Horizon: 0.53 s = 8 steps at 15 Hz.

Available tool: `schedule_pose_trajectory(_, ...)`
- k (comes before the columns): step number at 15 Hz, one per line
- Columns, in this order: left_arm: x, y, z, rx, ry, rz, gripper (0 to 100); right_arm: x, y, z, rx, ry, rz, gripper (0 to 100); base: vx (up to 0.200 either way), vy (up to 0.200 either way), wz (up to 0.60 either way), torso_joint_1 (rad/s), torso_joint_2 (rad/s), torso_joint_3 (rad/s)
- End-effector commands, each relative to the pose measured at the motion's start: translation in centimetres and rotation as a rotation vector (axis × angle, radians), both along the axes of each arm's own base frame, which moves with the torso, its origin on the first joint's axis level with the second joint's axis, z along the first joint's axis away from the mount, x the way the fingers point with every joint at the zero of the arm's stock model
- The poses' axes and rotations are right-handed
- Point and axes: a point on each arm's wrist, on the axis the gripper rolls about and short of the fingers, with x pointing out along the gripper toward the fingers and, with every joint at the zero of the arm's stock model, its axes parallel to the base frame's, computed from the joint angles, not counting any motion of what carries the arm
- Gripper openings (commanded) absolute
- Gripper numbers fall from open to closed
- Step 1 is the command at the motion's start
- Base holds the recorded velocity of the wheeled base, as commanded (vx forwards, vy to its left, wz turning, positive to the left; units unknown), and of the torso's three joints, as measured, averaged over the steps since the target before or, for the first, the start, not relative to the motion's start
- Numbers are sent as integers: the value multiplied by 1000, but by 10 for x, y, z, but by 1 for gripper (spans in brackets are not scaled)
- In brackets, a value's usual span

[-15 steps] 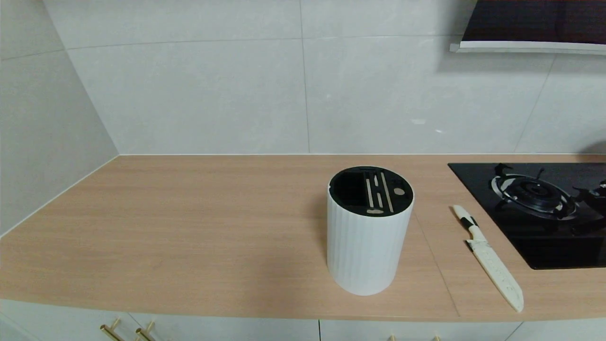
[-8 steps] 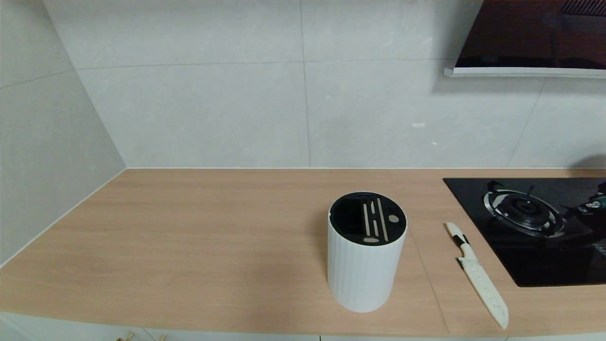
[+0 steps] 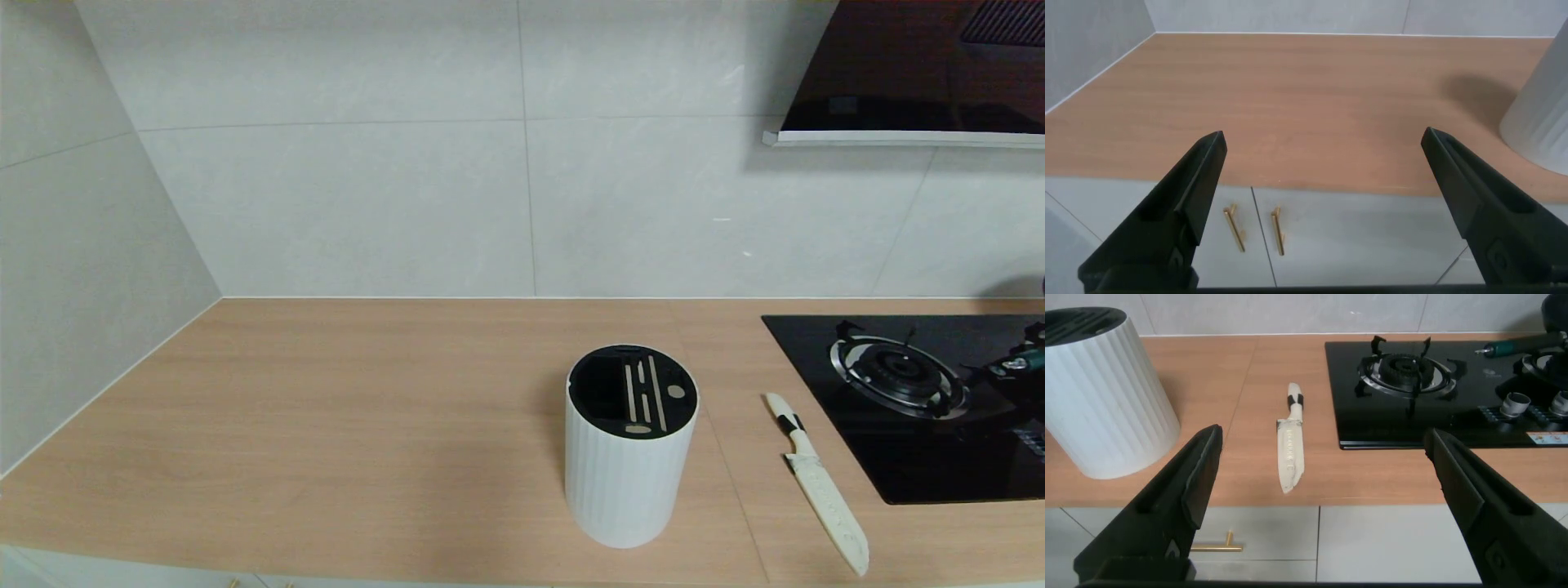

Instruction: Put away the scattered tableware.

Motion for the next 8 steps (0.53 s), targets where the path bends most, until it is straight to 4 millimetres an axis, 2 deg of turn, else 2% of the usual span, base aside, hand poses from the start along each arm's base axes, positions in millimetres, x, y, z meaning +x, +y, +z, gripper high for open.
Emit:
schedule_pose_trajectory(1, 0, 0, 0, 1, 0, -1, 100, 0, 0, 0, -1, 0, 0, 100, 0, 0, 0, 0, 0, 0)
schedule_pose_trajectory(8, 0, 0, 0, 0, 0, -1, 100, 0, 0, 1, -22, 0, 3, 100, 0, 0, 0, 0, 0, 0)
